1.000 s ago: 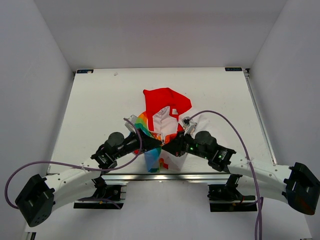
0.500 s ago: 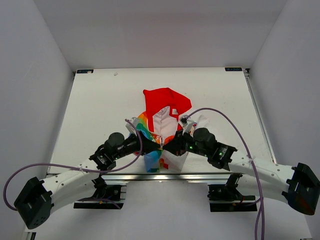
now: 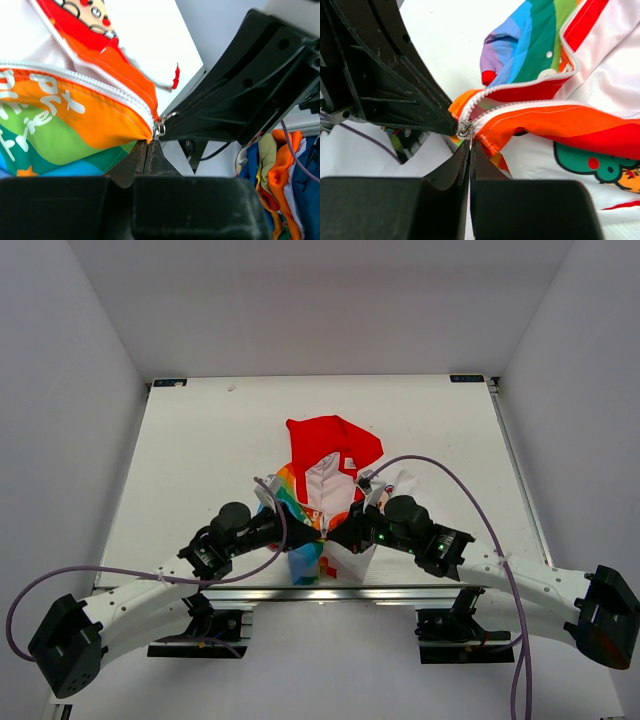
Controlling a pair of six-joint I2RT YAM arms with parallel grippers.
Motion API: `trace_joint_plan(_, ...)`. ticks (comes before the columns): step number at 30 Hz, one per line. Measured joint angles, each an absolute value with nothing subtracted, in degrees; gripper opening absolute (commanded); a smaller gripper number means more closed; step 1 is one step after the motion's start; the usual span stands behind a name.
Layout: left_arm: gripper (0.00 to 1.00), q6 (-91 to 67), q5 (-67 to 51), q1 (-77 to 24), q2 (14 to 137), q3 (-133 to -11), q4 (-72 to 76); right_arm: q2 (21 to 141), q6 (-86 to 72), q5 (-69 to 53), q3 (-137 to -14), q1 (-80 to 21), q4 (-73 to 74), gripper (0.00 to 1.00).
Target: Zip up the jacket
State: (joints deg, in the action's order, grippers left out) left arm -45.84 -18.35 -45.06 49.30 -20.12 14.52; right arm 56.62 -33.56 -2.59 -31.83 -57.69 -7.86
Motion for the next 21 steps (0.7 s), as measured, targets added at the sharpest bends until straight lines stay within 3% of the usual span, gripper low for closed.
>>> trace_joint_plan(14,0.00,-45.1,-19.2,-45.0,47.3,-20.8,6.4,56.4,-28.8,7.9,-33.5,-58.7,-7.2,0.00)
trace_joint_plan(21,0.00,-45.3,-23.1,-44.8,46.5,-20.8,-0.8,61.8,-28.3,17.4,-35.4,-58.7,-7.9,0.00)
